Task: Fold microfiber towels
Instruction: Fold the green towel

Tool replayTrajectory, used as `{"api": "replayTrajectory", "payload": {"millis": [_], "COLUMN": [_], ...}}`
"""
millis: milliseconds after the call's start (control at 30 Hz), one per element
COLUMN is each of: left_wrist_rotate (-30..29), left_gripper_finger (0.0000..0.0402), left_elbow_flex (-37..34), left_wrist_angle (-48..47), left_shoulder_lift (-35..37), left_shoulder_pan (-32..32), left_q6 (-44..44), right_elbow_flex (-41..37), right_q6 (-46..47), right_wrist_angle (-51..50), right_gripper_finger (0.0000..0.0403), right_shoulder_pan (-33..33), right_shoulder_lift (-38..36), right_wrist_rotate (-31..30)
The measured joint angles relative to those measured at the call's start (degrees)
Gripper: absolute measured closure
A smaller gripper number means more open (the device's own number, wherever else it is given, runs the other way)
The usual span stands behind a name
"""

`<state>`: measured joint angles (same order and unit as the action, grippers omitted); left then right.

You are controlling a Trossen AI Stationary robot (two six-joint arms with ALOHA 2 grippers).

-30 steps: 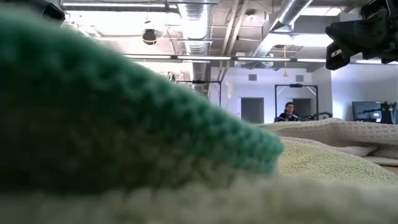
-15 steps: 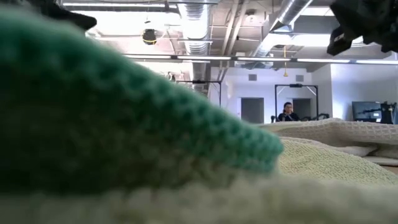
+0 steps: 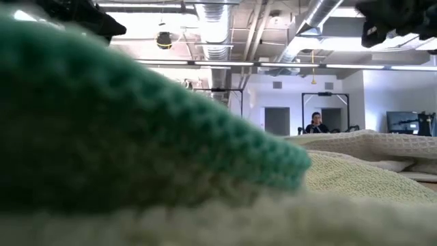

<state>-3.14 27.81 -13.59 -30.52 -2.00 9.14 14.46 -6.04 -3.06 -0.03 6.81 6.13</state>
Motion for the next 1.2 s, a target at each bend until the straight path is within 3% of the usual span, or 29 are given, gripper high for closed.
{"api": "replayTrajectory", "payload": {"millis": [267, 567, 733, 967, 1200], "left_wrist_rotate": [3.84, 0.35, -8.53, -24.24, -28.25], "left_gripper_finger": [0.0401, 0.0401, 0.0401, 0.0401, 0.0401], "left_elbow_flex": [0.62, 0.62, 4.86, 17.17, 28.21], "left_wrist_angle": [1.45, 4.80, 2.90, -9.86, -21.97], "left_shoulder_lift": [-5.54, -9.93, -13.81, -26.28, -40.37], "left_shoulder_pan": [-0.96, -3.12, -10.85, -26.11, -36.35], "left_q6": [-2.81, -7.01, -6.10, -6.71, -23.43], "right_elbow_flex": [6.57, 11.15, 11.74, 11.74, 11.74], "right_q6": [0.00, -0.42, -0.02, 0.00, 0.00], "right_wrist_angle": [-7.73, -11.34, -13.43, -13.37, -13.24], "right_gripper_finger": [0.0399, 0.0400, 0.0398, 0.0399, 0.0399], "right_shoulder_pan": [0.00, 0.02, 0.16, 3.11, 6.87], "right_shoulder_lift": [11.33, 18.20, 19.21, 19.16, 19.16], "right_wrist_rotate": [-2.55, -2.53, -2.54, -2.61, -3.30]}}
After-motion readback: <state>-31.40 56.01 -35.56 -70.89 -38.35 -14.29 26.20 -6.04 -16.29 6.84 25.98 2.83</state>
